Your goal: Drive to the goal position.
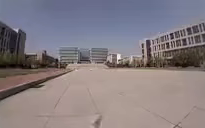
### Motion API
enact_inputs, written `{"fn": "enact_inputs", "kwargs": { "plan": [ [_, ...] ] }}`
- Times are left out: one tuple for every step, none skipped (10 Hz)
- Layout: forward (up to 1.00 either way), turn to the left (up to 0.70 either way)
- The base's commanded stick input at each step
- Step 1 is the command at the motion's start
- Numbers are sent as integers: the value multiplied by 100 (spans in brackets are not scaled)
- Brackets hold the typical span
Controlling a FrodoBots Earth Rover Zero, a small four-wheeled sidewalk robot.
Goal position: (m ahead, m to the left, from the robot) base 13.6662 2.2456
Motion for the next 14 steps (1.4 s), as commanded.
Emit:
{"fn": "enact_inputs", "kwargs": {
  "plan": [
    [100, 1],
    [100, 1],
    [100, 1],
    [100, 1],
    [100, 1],
    [100, 1],
    [100, 1],
    [100, 1],
    [100, 1],
    [100, 1],
    [100, 1],
    [100, 1],
    [100, 1],
    [100, 1]
  ]
}}
